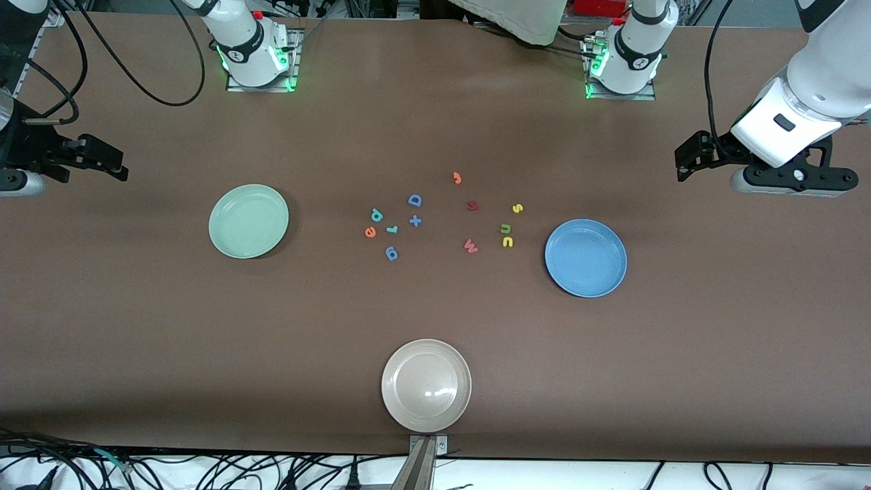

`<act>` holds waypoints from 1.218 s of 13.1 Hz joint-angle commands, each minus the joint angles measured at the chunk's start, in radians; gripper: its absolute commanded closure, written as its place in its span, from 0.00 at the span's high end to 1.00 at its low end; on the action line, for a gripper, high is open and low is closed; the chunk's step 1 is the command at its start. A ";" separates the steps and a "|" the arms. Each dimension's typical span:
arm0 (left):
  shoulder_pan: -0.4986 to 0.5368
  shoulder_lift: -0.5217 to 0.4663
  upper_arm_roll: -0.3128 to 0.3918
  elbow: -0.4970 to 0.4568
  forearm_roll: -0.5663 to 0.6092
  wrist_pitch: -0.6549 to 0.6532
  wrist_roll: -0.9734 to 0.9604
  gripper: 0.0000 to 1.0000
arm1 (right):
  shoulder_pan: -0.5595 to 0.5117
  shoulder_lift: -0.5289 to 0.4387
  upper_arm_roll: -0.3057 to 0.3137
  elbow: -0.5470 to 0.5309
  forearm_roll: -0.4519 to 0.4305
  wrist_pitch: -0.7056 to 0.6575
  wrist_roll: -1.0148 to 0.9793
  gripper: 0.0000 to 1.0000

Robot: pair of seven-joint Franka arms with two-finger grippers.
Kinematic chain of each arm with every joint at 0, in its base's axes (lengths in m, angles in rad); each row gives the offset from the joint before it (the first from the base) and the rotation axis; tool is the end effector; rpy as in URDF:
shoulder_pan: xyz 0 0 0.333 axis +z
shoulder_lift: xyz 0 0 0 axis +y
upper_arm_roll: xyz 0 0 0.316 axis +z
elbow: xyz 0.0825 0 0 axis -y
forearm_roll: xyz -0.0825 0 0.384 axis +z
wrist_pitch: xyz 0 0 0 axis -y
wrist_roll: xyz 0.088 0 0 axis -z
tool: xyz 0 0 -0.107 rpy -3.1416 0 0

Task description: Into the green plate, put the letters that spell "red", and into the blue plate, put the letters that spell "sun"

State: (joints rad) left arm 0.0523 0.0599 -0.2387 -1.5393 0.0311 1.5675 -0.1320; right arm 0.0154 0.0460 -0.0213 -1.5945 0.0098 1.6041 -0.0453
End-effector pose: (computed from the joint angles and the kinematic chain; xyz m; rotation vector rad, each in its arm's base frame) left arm 0.5630 -0.0986 0.6063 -3.1187 0.0851 0.0420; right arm 0.5698 -0.0021 0.5903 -3.1308 -0.0609 0.0566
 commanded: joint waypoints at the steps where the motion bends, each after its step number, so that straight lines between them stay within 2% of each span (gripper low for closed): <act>1: 0.006 -0.026 -0.005 -0.025 0.023 0.003 -0.001 1.00 | 0.008 0.015 -0.008 0.033 -0.001 -0.015 0.007 1.00; 16: 0.009 -0.026 -0.002 -0.025 0.023 0.003 0.009 1.00 | 0.005 0.043 -0.009 0.028 -0.004 -0.013 -0.001 1.00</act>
State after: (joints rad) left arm 0.0543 0.0599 -0.2369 -1.5394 0.0311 1.5673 -0.1320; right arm 0.0154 0.0760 -0.0250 -1.5944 0.0096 1.6041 -0.0452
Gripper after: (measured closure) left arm 0.000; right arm 0.000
